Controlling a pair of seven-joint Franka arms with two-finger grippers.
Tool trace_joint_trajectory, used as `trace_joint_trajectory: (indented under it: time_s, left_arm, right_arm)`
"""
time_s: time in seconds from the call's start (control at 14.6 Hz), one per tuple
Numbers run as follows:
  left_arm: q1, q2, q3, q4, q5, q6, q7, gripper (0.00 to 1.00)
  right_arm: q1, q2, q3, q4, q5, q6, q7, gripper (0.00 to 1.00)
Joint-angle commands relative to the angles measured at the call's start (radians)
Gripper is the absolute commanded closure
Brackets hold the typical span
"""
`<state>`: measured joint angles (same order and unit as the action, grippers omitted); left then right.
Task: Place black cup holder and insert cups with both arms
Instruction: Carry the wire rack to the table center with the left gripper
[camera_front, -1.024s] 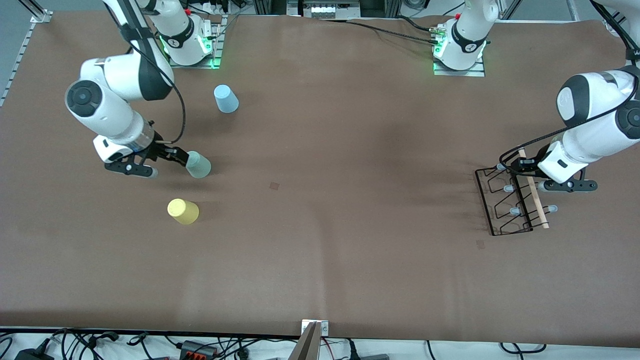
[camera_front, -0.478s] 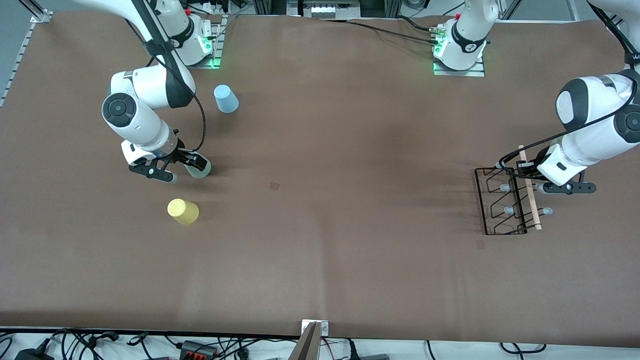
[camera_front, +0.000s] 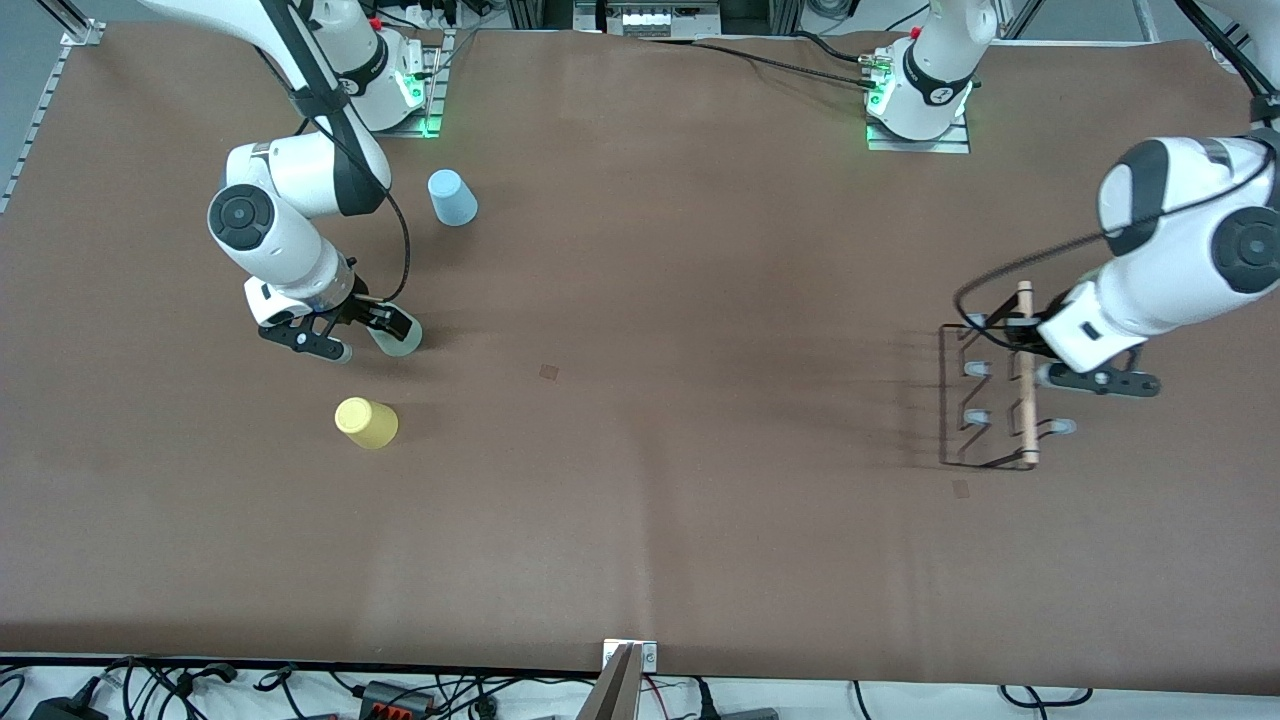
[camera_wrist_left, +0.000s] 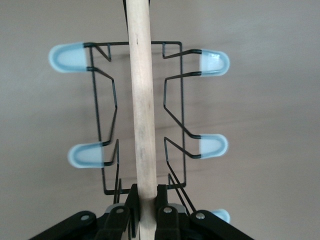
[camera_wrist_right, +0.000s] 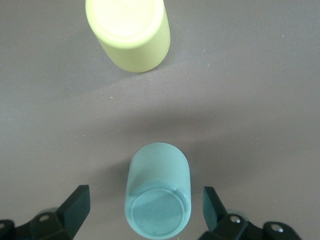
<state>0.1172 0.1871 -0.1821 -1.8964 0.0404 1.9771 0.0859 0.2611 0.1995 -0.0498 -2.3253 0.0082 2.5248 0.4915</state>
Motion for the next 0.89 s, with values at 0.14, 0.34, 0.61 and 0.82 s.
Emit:
trace_joint_trajectory:
  time_s: [0.14, 0.34, 0.61, 0.82]
  left_arm:
    - [-0.111, 0.028, -0.117, 0.063, 0.004, -0.026, -0.214, 0.99]
    - [-0.287, 0.106, -0.132, 0.121, 0.004, -0.018, -0.460, 0.99]
    - [-0.493, 0.260, -0.131, 0.287, 0.010, -0.018, -0.664, 0.99]
    - [-0.556, 0.337, -0.132, 0.352, 0.013, -0.017, -0.814, 0.99]
  right_arm:
    - [-0.002, 0.023, 0.004, -0.040, 0.009, 0.051, -0.005, 0.00]
    - [0.000, 0.026, 0.004, -0.046, 0.009, 0.051, -0.005, 0.00]
    - [0.000, 0.031, 0.004, -0.048, 0.009, 0.051, -0.005, 0.02]
    - [0.000, 0.032, 0.004, -0.048, 0.009, 0.051, -0.004, 0.47]
